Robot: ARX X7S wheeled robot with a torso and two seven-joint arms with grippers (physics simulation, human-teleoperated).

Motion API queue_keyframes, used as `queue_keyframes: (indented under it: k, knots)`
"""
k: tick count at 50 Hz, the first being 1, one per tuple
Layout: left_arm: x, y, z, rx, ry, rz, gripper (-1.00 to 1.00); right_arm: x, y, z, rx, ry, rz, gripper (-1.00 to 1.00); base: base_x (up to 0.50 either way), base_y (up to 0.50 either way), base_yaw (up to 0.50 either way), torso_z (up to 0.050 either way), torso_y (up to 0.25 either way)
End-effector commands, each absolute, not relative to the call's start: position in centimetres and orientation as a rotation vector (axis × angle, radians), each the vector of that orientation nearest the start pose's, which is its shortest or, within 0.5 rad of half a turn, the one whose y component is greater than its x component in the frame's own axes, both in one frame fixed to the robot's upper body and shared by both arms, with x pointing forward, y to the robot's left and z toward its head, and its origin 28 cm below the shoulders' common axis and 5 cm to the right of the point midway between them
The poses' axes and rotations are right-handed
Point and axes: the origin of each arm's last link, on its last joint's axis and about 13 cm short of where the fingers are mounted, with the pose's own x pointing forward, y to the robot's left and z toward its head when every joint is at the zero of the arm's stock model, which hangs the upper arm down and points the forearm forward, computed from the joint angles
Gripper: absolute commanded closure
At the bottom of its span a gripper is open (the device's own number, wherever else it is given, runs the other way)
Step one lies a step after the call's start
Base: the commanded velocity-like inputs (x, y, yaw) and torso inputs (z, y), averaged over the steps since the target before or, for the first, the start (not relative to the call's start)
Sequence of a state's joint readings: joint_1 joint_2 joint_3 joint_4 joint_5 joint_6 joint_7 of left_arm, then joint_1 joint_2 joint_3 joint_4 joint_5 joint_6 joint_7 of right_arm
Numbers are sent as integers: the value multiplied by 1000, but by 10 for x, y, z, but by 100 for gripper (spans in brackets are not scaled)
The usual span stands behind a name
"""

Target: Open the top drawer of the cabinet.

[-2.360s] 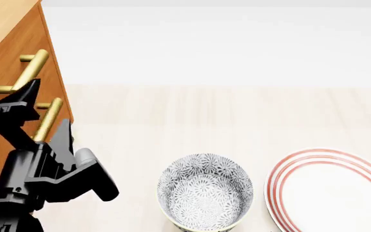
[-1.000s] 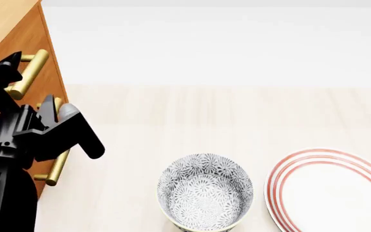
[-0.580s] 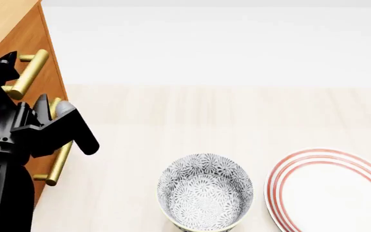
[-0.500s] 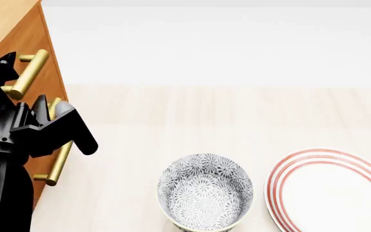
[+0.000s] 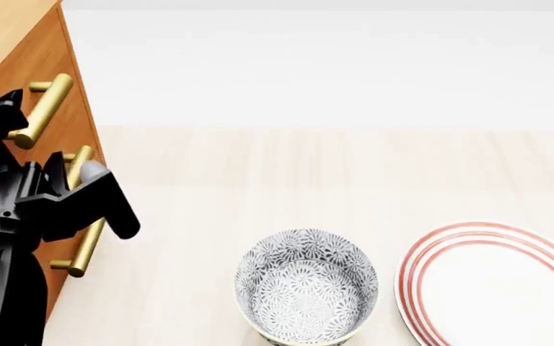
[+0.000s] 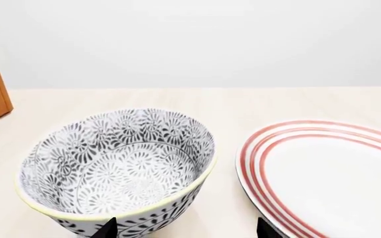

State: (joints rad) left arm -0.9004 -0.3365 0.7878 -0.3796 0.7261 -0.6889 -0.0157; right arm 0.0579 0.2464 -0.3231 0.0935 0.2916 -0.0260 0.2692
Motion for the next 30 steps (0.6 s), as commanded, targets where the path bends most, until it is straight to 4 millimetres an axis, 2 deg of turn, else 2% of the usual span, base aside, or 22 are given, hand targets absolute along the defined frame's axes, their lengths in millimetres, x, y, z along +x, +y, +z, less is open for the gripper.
queue_keyframes:
  k: [1,15,16,30]
  knots:
    - [365,248,158,1430,53,198,-100,212,-95,0,18,84,21,-100,0,0,0,0,0]
    - [369,253,157,1441,52,237,-100,212,-95,-1,19,90,26,-100,0,0,0,0,0]
    - [369,253,158,1452,42,244,100,212,-95,-1,19,91,27,-100,0,0,0,0,0]
    - [369,253,155,1489,27,226,100,212,-95,-2,15,98,31,-100,0,0,0,0,0]
